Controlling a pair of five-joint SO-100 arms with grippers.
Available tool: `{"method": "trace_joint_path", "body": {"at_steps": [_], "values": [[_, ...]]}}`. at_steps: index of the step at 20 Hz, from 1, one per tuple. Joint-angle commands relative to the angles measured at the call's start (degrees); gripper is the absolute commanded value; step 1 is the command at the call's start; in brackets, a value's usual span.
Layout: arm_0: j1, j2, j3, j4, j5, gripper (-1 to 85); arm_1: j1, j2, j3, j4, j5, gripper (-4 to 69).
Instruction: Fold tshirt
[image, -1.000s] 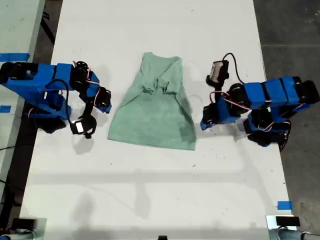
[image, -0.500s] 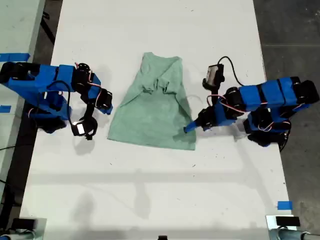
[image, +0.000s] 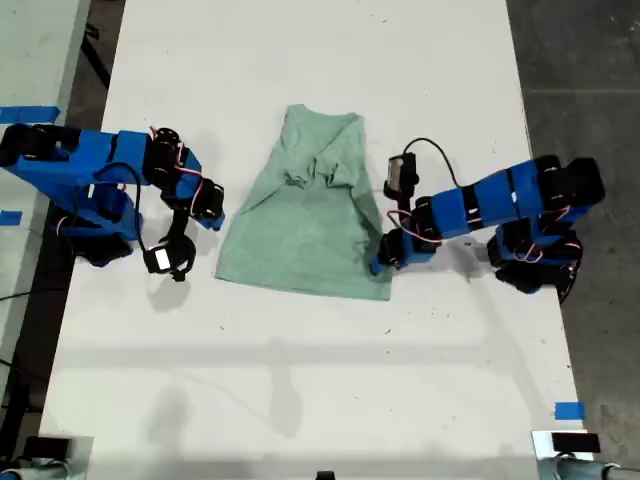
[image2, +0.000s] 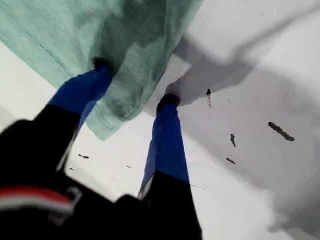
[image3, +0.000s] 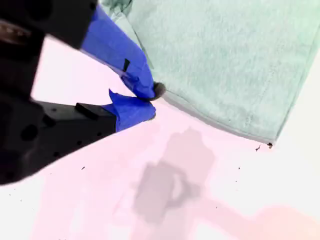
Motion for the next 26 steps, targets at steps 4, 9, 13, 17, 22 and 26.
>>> {"method": "trace_joint_path", "body": {"at_steps": [4, 9, 13, 17, 22, 26], "values": [[1.8, 0.2, -0.2, -0.3, -1.2, 0.1, 1.5, -0.7, 1.3, -6.1, -1.7, 1.2], [2.2, 0.3, -0.2, -0.3, -1.6, 0.1, 0.8, 0.2, 1.1, -4.1, -1.1, -1.3], [2.5, 0.3, -0.2, -0.4, -1.8, 0.1, -0.7, 3.7, -10.0, 13.9, -2.0, -1.3], [2.6, 0.3, -0.2, -0.5, -2.0, 0.1, -2.7, 3.6, -24.0, 26.5, -2.1, -1.3], [2.6, 0.4, -0.3, -0.5, -2.0, 0.1, -1.6, 3.5, -26.5, 12.6, 3.3, -1.3], [2.5, 0.4, -0.4, -0.6, -2.0, 0.1, 1.5, 4.0, -17.4, -10.9, 9.7, -1.3]]}}
